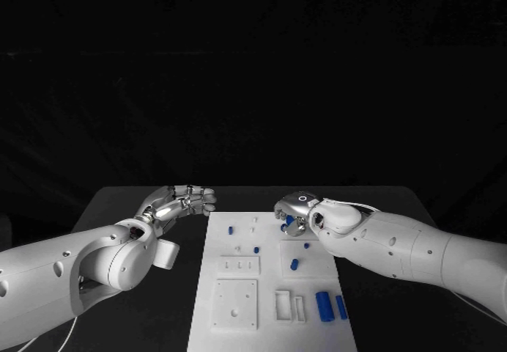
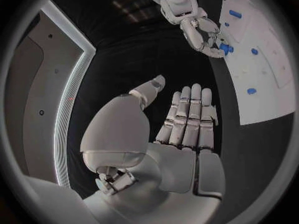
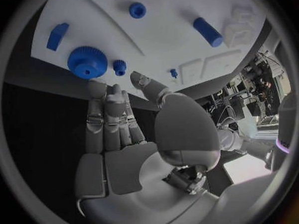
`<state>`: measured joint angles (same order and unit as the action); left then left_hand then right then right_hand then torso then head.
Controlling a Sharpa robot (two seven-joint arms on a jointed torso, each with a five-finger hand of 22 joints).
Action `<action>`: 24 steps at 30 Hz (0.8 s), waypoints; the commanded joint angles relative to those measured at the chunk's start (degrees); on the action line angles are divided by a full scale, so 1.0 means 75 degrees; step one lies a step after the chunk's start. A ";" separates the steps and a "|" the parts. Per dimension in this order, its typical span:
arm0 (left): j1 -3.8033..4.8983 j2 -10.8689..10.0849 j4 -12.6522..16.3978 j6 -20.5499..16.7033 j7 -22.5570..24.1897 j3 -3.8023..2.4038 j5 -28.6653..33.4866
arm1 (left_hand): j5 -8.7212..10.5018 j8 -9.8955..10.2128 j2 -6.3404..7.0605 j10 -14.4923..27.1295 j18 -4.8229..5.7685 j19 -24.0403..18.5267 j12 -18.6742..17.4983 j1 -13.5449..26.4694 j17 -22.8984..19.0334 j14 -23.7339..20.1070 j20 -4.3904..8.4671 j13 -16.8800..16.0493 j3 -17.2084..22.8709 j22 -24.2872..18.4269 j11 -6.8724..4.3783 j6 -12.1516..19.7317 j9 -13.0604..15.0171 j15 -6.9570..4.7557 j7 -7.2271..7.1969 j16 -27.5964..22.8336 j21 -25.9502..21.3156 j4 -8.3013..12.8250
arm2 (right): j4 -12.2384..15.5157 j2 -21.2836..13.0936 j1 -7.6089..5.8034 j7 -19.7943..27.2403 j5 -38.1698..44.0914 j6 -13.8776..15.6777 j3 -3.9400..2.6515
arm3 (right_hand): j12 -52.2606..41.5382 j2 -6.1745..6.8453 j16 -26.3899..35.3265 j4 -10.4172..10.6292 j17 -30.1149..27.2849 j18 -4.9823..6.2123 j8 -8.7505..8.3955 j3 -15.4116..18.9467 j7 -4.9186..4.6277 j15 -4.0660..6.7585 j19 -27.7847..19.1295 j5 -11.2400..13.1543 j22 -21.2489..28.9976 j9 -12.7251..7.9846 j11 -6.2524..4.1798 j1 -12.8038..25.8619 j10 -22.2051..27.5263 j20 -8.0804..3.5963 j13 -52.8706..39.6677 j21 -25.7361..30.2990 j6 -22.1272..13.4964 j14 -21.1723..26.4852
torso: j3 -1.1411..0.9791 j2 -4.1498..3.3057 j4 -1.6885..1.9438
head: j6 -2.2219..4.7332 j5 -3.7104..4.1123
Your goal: Assemble the parts on the task board
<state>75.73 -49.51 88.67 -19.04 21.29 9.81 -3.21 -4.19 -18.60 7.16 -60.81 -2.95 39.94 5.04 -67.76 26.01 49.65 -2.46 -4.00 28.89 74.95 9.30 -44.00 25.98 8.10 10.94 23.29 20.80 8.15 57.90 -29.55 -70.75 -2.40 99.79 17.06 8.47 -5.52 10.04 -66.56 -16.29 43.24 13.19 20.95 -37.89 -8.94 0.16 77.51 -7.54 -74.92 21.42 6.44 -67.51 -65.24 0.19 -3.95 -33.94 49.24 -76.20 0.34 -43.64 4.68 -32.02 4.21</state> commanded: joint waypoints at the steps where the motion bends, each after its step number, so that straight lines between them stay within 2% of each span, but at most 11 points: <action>1: 0.0015 0.0033 -0.0008 0.0148 0.0076 -0.0009 -0.0040 | 0.0013 0.0054 -0.0017 -0.0036 -0.0093 0.0043 -0.0031 0.0078 -0.0009 0.0015 0.0000 0.0006 0.0005 0.0067 -0.0003 -0.0055 -0.0014 0.0019 -0.0013 -0.0046 -0.0025 0.0033 | -0.0054 0.0018 0.0022 -0.0105 0.0254 -0.0164 -0.0001 | 0.0011 0.0053 -0.0060 -0.0013 -0.0023 0.0241 -0.0043 -0.0054 -0.0013 0.0008 0.0297 0.0047 -0.0159 -0.0008 -0.0019 0.0033 -0.0101 -0.0277 -0.0019 -0.0036 0.0073 0.0044 | 0.0012 -0.0070 0.0020 | 0.0006 0.0022; 10: 0.0015 0.0046 -0.0024 0.0173 0.0058 -0.0009 -0.0037 | 0.0018 0.0064 -0.0020 -0.0035 -0.0095 0.0040 -0.0050 0.0115 -0.0010 0.0017 -0.0004 0.0007 0.0011 0.0070 0.0003 -0.0051 -0.0023 0.0024 -0.0010 -0.0055 -0.0029 0.0048 | -0.0115 0.0031 0.0055 -0.0128 0.0316 -0.0203 -0.0001 | 0.0002 0.0054 -0.0112 -0.0005 -0.0093 0.0241 -0.0034 -0.0111 -0.0007 0.0032 0.0289 0.0150 -0.0158 -0.0006 -0.0043 0.0065 -0.0169 -0.0278 -0.0032 -0.0064 0.0120 0.0056 | 0.0020 -0.0167 0.0026 | 0.0027 0.0035; 24: 0.0015 0.0026 -0.0019 0.0178 0.0031 -0.0009 -0.0020 | 0.0025 0.0073 -0.0023 -0.0033 -0.0096 0.0038 -0.0068 0.0157 -0.0010 0.0020 -0.0008 0.0008 0.0016 0.0073 0.0009 -0.0049 -0.0033 0.0028 -0.0006 -0.0063 -0.0031 0.0056 | -0.0188 0.0059 0.0070 -0.0116 0.0328 -0.0206 -0.0001 | -0.0063 -0.0024 -0.0215 0.0067 -0.0259 0.0241 0.0019 -0.0362 0.0034 0.0100 0.0275 0.0413 -0.0154 0.0013 -0.0114 0.0143 -0.0395 -0.0279 -0.0076 -0.0125 0.0305 0.0081 | 0.0015 -0.0247 0.0039 | 0.0035 0.0036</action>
<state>75.73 -49.37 88.39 -18.65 21.16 9.81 -3.23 -4.17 -18.37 6.95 -60.81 -2.65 39.94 4.83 -67.08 26.02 49.64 -2.46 -4.00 29.02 74.93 9.30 -44.00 25.81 8.10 10.94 23.07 20.80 8.28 56.56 -29.22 -70.26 -3.10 101.29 16.36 8.45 -5.81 9.94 -67.89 -15.73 41.35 13.18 20.95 -40.39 -8.65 0.64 77.61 -4.59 -74.91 21.42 5.56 -66.96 -67.98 0.27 -4.42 -34.72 51.19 -75.83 0.48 -45.31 4.93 -31.73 4.48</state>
